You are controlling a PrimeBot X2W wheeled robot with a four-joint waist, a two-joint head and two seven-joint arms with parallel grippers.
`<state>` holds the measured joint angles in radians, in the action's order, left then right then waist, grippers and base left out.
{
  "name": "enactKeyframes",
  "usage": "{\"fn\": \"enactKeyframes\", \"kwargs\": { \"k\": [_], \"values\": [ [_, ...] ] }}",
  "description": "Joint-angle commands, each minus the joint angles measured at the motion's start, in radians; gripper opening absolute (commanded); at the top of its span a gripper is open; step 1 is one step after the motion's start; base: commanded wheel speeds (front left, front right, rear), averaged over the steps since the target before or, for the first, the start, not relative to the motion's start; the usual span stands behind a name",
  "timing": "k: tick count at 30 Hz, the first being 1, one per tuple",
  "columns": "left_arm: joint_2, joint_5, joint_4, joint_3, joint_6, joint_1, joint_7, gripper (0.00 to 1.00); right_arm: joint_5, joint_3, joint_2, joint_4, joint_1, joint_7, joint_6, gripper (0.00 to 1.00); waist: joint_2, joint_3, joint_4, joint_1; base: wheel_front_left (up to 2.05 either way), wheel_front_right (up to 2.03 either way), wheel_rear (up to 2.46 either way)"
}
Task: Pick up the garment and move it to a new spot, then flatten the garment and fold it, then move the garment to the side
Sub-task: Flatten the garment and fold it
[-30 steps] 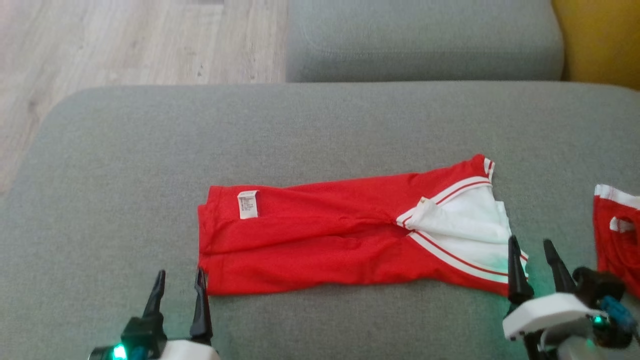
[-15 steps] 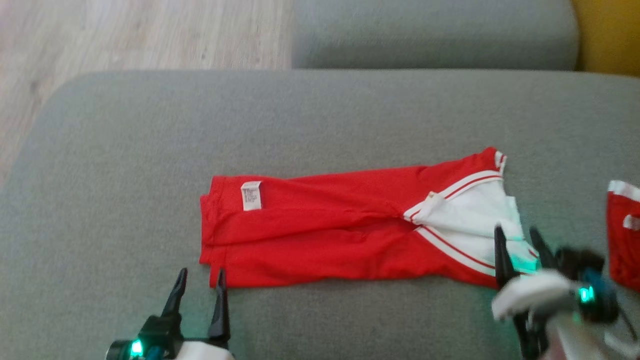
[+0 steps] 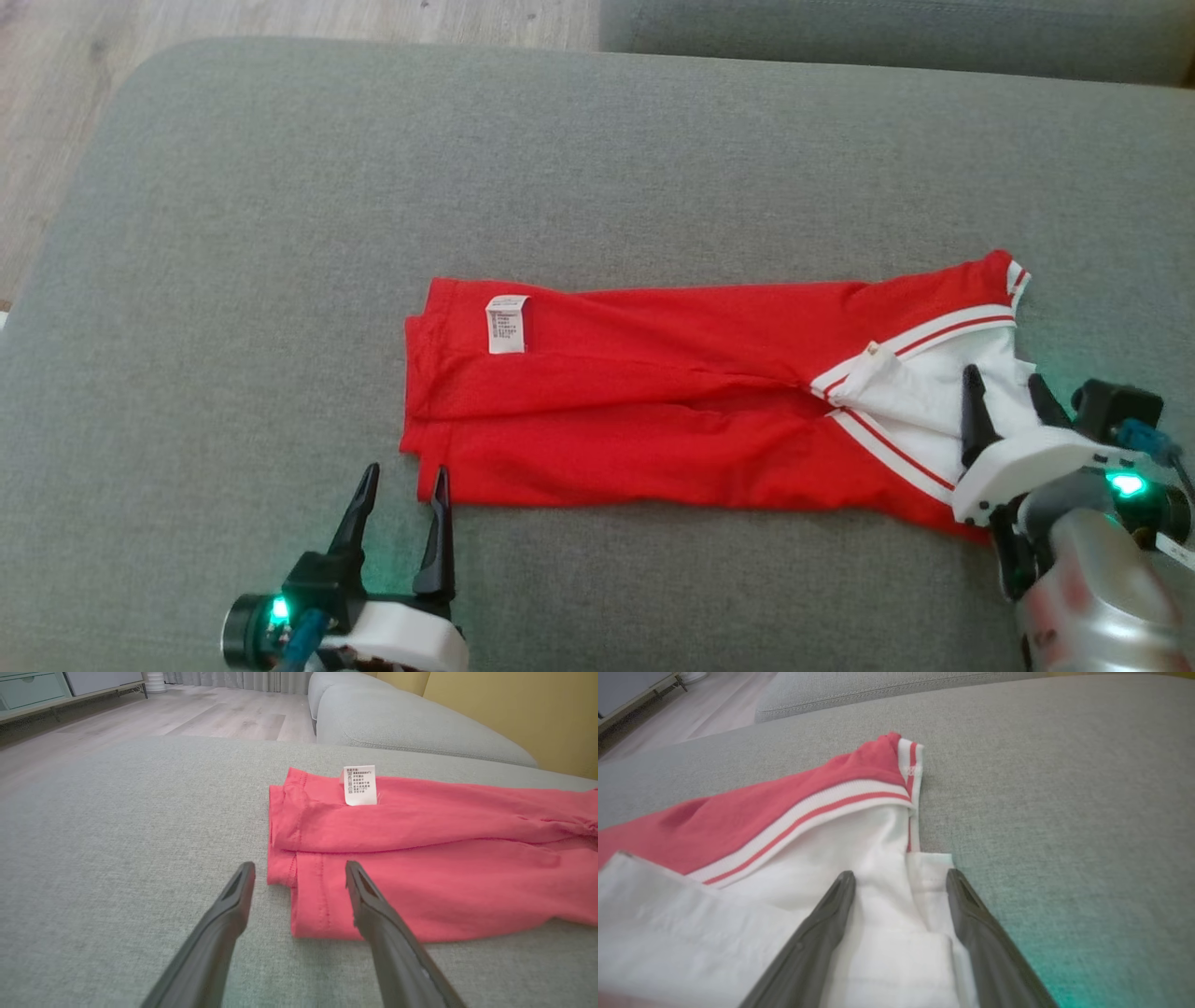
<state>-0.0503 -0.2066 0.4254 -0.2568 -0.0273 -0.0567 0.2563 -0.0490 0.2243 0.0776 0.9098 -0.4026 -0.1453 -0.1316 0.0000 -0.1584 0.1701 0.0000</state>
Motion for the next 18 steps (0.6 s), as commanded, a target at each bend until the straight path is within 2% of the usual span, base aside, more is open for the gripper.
{"fn": "enactKeyframes", "kwargs": {
  "k": [1, 2, 3, 4, 5, 6, 12, 18],
  "values": [
    [0.000, -0.005, -0.021, 0.029, -0.007, -0.031, 0.005, 1.00, 0.012, -0.013, -0.001, 0.038, 0.000, 0.008, 0.001, 1.00, 0.0000, 0.000, 0.000, 0.0000, 0.00, 0.00, 0.00],
    [0.000, -0.006, -0.021, 0.031, -0.008, -0.030, 0.005, 1.00, 0.010, -0.011, -0.005, 0.055, 0.003, 0.011, 0.001, 1.00, 0.0000, 0.002, -0.002, 0.0000, 0.00, 0.00, 0.00],
    [0.000, -0.008, -0.020, 0.033, -0.010, -0.028, 0.005, 1.00, 0.007, -0.015, -0.008, 0.070, 0.006, 0.012, 0.001, 0.71, 0.0000, 0.004, -0.005, 0.0000, 0.00, 0.00, 0.00],
    [0.000, -0.009, -0.018, 0.035, -0.011, -0.025, 0.005, 1.00, 0.000, -0.023, -0.012, 0.084, 0.008, 0.013, 0.001, 0.05, 0.0000, 0.006, -0.009, 0.0000, 0.00, 0.00, 0.00],
    [0.000, -0.009, -0.018, 0.035, -0.011, -0.025, 0.005, 1.00, 0.000, -0.023, -0.012, 0.084, 0.008, 0.013, 0.001, 0.05, 0.0000, 0.006, -0.009, 0.0000, 0.00, 0.00, 0.00],
    [0.000, -0.011, -0.017, 0.037, -0.011, -0.024, 0.005, 1.00, -0.011, -0.030, -0.015, 0.098, 0.009, 0.015, 0.001, 0.00, 0.0000, 0.008, -0.014, 0.0000, 0.00, 0.00, 0.00],
    [0.000, -0.017, -0.009, 0.031, -0.009, -0.028, 0.005, 1.00, -0.065, -0.022, 0.000, 0.117, -0.003, -0.051, 0.001, 0.00, 0.0000, 0.021, -0.039, 0.0000, 0.00, 0.00, 0.00],
    [0.000, -0.020, -0.004, 0.030, -0.011, -0.018, 0.005, 1.00, -0.116, 0.002, 0.037, 0.038, -0.006, -0.108, 0.001, 0.00, 0.0000, 0.050, -0.057, 0.0000, 0.00, 0.00, 0.00]
  ]
}}
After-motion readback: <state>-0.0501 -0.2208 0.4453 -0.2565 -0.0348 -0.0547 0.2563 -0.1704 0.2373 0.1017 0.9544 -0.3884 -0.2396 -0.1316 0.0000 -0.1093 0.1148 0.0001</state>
